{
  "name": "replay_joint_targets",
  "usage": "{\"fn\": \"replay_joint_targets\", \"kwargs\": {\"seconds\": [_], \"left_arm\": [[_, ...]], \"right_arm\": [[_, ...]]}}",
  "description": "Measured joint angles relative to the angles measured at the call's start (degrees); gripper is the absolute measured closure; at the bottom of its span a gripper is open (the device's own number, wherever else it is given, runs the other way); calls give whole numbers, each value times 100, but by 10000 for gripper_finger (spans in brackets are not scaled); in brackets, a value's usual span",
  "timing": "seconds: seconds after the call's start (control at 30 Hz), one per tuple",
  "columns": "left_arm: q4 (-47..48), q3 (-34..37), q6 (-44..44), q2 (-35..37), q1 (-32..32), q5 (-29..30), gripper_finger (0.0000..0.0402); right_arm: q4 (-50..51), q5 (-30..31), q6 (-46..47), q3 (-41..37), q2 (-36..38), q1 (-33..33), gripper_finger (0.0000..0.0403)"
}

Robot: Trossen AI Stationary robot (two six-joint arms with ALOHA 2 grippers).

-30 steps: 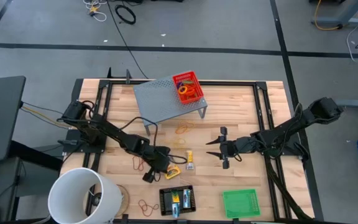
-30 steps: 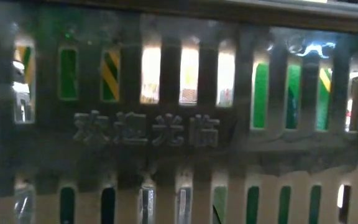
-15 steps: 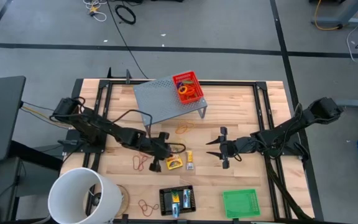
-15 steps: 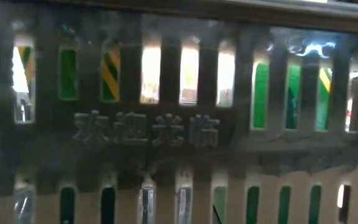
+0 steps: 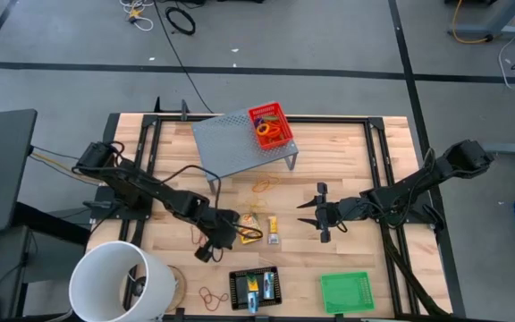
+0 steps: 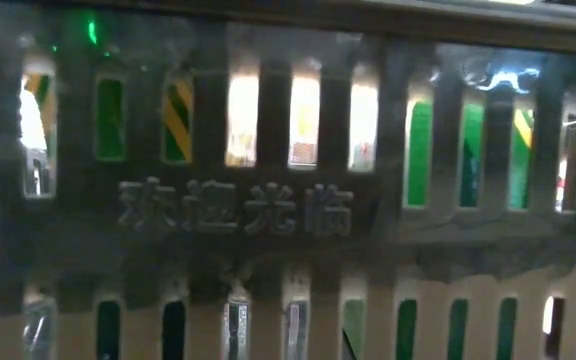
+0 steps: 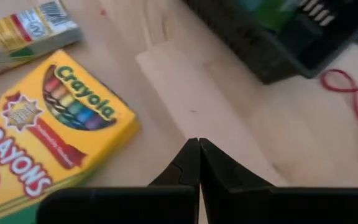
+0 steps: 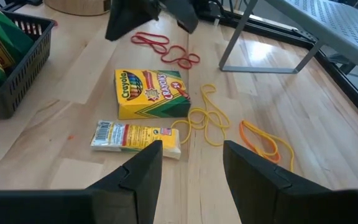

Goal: Pick & Place Office Desk Supplies
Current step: Put the left yellow crayon box into the black bin

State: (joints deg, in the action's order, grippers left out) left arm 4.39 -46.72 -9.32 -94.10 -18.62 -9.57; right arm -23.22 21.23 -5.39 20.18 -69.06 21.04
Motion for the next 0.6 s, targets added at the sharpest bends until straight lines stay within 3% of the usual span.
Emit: {"fn": "replay_joint_targets", "kwargs": {"seconds": [0.23,0.6], "left_arm": [[-335,0,-28,-471,183,353,401],[-1227,-1,-211,-730,386,345,401]], "right_arm": [[-13,0,2,0,0,0,227],[-93,216,-154,0,0,-2,227]]}}
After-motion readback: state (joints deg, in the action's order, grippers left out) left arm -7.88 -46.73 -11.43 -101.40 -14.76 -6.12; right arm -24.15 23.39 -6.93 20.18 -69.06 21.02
